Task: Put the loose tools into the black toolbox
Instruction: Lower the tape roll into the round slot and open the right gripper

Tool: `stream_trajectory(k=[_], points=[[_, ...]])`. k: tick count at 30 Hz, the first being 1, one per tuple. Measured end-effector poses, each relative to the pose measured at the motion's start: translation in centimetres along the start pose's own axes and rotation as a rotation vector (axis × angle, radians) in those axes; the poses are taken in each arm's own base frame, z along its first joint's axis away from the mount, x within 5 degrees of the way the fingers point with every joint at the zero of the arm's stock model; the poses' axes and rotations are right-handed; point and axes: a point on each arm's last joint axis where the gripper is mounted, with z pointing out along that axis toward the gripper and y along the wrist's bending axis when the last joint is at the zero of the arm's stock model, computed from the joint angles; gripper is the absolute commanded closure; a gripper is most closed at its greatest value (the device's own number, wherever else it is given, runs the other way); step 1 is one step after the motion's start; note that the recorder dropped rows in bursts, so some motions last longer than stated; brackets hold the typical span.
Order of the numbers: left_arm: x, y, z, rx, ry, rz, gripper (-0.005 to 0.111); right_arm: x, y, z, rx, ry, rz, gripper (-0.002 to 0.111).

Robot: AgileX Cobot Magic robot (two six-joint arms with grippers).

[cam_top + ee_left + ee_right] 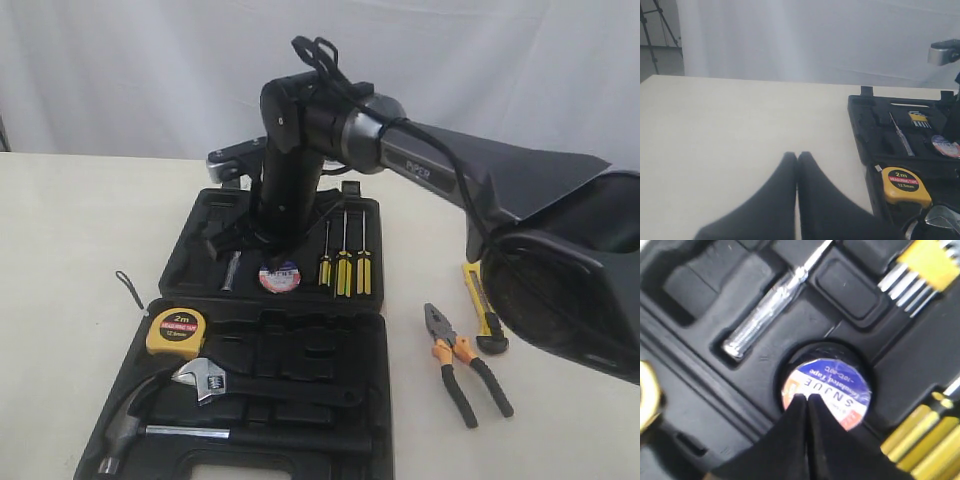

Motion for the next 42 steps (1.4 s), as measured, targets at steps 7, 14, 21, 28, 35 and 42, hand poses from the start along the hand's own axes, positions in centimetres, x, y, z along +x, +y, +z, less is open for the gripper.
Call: stream_trajectory(k=[7, 14, 21, 28, 35, 42], points=[[0.0, 0.0, 0.0, 0.0, 0.0, 0.0, 0.107, 0.3, 0.0, 2.0, -0.007, 0.032, 0.005, 0.109], [0.0, 0.0, 0.0, 0.0, 0.0, 0.0, 0.107, -0.2, -0.1, 0.4, -0.009, -0.023, -0.004, 0.109], [0.0, 0.0, 0.0, -0.001, 0.0, 0.005, 0.107, 0.0, -0.1, 2.8, -0.032, -0.004, 0.006, 0.109], [0.0, 0.0, 0.0, -0.002, 0.0, 0.007, 0.107, -0.6, 0.0, -0.8, -0.03, -0.072, 0.001, 0.109], [0.0, 0.0, 0.0, -0.002, 0.0, 0.007, 0.107, -0.6, -0.1, -0.4, -0.015, -0.066, -0.007, 0.109], [0.0, 0.0, 0.0, -0.003, 0.0, 0.009, 0.107, -0.1, -0.4, 2.4, 0.001, -0.014, -0.011, 0.109]])
